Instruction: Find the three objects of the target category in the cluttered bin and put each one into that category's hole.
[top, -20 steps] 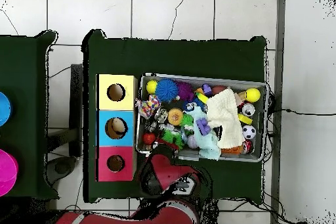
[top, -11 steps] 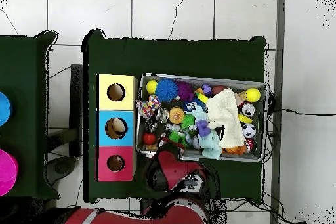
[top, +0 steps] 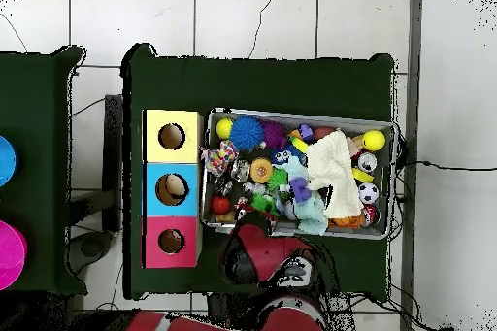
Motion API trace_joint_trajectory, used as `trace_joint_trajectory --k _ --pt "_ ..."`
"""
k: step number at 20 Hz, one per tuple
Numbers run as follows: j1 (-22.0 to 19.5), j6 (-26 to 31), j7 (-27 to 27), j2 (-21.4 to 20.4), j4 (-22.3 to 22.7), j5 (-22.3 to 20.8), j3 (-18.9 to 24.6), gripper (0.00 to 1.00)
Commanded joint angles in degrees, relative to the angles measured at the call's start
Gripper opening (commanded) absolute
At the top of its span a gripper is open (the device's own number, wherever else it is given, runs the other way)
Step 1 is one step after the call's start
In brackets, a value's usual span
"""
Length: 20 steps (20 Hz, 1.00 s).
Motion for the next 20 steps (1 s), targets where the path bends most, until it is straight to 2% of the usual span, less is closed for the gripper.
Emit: trace_joint_trajectory --k 1,3,4,5,7,9,18,20 --pt "-10.3 10.4 -2.5 -2.0 -3.8 -7.7 13.0 1.00" --pt "-10.3 9.5 -0.5 -6.5 -2.1 -8.5 13.9 1.00" --pt "-10.5 11.8 -0.5 -9.4 -1.2 -7.9 14.5 1.00" --pt "-10.3 10.6 0.7 -11.7 -0.5 -8.1 14.7 1.00" --pt "-8.9 10.6 1.8 -15.7 0.3 -7.3 13.5 1.00" --pt "-9.5 12.4 2.0 -18.8 1.1 -6.9 14.9 1.00" --pt "-8.4 14.4 3.6 -26.7 1.8 -4.6 16.0 1.00" --pt "-9.2 14.7 3.9 -27.9 2.3 -4.3 17.6 1.00"
